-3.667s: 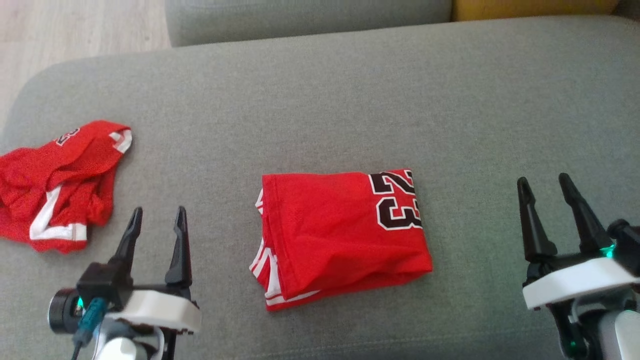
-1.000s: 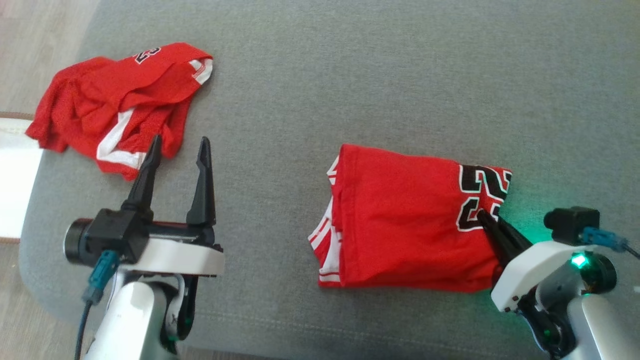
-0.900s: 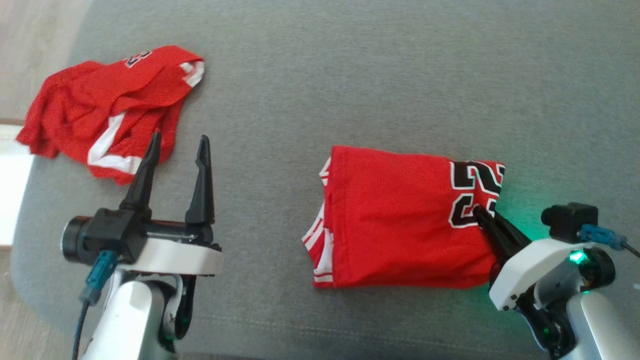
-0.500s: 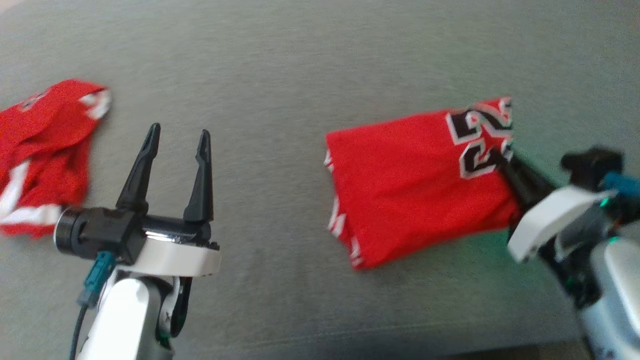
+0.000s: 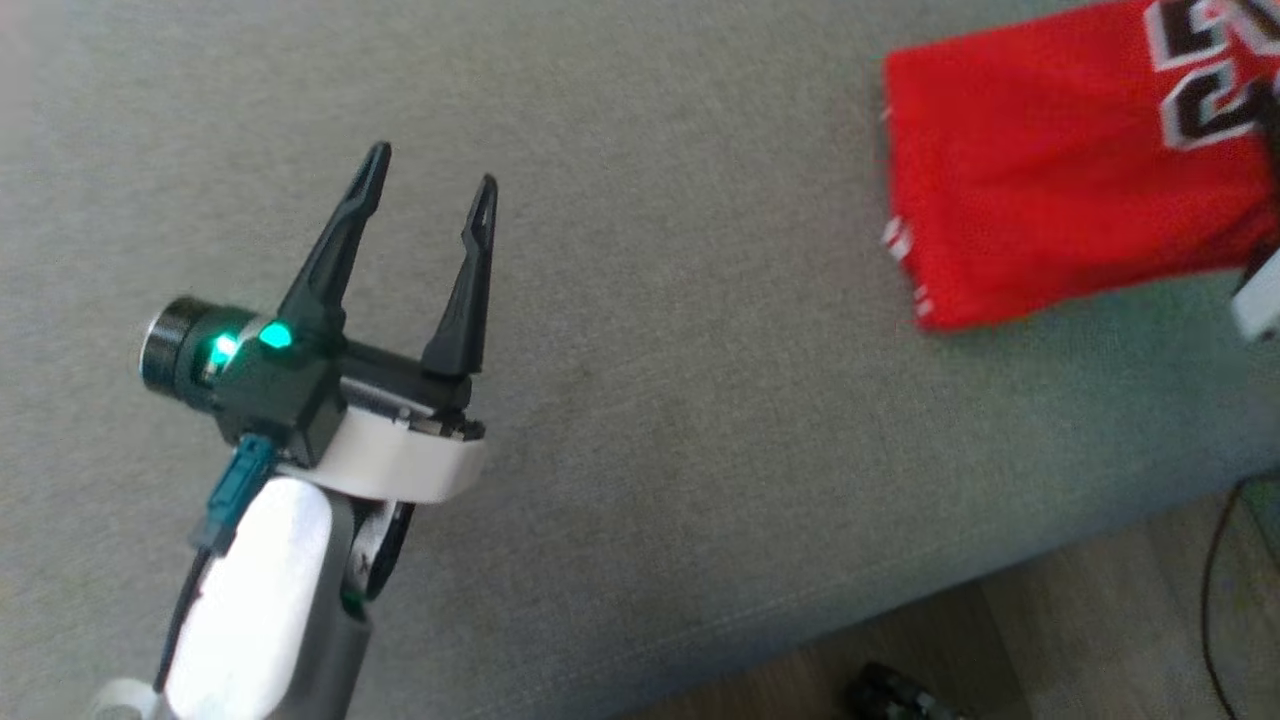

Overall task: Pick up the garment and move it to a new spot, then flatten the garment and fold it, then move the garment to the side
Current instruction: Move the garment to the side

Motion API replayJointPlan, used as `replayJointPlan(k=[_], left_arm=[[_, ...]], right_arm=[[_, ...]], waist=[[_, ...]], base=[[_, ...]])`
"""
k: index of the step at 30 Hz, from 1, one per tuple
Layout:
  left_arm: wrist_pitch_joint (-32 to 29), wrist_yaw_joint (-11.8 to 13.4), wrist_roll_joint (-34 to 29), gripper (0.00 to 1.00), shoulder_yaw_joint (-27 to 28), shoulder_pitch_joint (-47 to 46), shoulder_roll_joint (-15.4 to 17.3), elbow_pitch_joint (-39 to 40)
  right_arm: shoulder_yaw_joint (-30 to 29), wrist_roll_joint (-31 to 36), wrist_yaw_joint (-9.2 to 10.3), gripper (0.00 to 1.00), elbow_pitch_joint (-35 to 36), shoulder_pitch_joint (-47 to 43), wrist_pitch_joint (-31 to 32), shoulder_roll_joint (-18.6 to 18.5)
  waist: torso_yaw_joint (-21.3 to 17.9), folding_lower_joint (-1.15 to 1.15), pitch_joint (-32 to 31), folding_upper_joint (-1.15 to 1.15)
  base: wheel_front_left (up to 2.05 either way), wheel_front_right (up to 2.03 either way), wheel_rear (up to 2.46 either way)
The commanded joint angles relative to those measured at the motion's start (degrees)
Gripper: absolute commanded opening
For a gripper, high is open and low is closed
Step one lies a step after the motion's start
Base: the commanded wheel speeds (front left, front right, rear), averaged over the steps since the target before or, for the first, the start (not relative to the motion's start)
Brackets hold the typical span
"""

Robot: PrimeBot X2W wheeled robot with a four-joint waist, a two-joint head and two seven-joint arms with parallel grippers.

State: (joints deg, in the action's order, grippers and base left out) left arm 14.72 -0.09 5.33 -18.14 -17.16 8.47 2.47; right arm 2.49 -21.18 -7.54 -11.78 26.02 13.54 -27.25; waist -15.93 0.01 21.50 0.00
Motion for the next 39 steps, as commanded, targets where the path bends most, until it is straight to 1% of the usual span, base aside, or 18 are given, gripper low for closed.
replayJointPlan(k=[1,5,12,19,21,23,25,26,30,33,36,39], left_arm=[[0.18,-0.36,-0.69,1.00,1.28,-2.72,0.85,2.19],[-0.52,-0.99,-1.90,1.00,0.21,-5.56,1.48,2.66],[-1.70,-1.68,-2.79,1.00,-0.65,-8.58,2.29,3.79],[-2.18,-2.44,-3.15,1.00,-1.52,-11.60,2.65,4.11],[-2.11,-2.42,-3.18,1.00,-1.66,-12.18,2.60,3.93],[-2.02,-2.38,-3.15,1.00,-1.73,-12.37,2.54,3.80],[-1.77,-2.27,-2.95,1.00,-1.70,-12.59,2.45,3.45],[-1.46,-2.07,-2.67,1.00,-1.62,-12.58,2.31,3.01],[-0.78,-1.53,-1.79,1.00,-1.34,-11.86,1.86,1.83],[-0.34,-1.18,-1.01,1.00,-1.14,-10.67,1.54,0.74],[-0.05,-0.51,-0.25,1.00,-0.66,-8.65,1.41,-0.32],[0.10,0.36,0.78,1.00,0.28,-6.03,1.36,-0.98]], right_arm=[[-0.90,-0.20,0.05,0.00,1.11,2.50,-0.90,-2.20],[-3.19,0.06,0.05,0.00,-1.95,6.78,-2.47,-2.22],[-5.55,2.22,0.05,0.00,-7.05,10.55,-4.94,-1.03],[-7.99,7.05,0.05,0.00,-15.16,14.49,-10.55,-0.16],[-8.72,8.28,0.05,0.00,-17.33,15.44,-12.85,0.23],[-9.20,8.82,0.05,0.00,-18.63,15.70,-13.55,0.46],[-9.88,9.54,0.05,0.45,-20.55,16.11,-15.09,1.11],[-10.50,10.07,0.05,1.00,-22.28,16.14,-16.27,1.61],[-12.30,10.92,0.05,1.00,-24.89,14.90,-18.52,2.89],[-13.73,11.28,0.05,1.00,-25.11,12.64,-21.16,4.18],[-14.22,11.56,0.05,1.00,-23.69,9.49,-23.91,6.07],[-12.97,11.87,0.05,1.00,-20.47,5.91,-25.28,8.93]], waist=[[-2.09,-0.01,2.67,0.00],[-2.91,-0.01,6.08,0.00],[-3.01,-0.01,11.14,0.00],[-1.70,-0.01,15.71,0.00],[-1.13,-0.01,16.48,0.00],[-0.81,-0.01,16.74,0.00],[-0.25,-0.01,17.02,0.00],[0.24,-0.01,16.94,0.00],[0.90,-0.01,15.52,0.00],[1.42,-0.01,13.32,0.00],[2.01,-0.01,10.20,0.00],[2.42,-0.01,7.08,0.00]], base=[[0.00,0.00,0.00],[0.00,0.00,0.00],[0.00,0.00,0.00],[0.00,0.00,0.00],[0.00,0.00,0.00],[0.00,0.00,0.00],[0.00,0.00,0.00],[0.00,0.00,0.00],[0.00,0.00,0.00],[0.00,0.00,0.00],[0.00,0.00,0.00],[0.00,0.00,0.00]])
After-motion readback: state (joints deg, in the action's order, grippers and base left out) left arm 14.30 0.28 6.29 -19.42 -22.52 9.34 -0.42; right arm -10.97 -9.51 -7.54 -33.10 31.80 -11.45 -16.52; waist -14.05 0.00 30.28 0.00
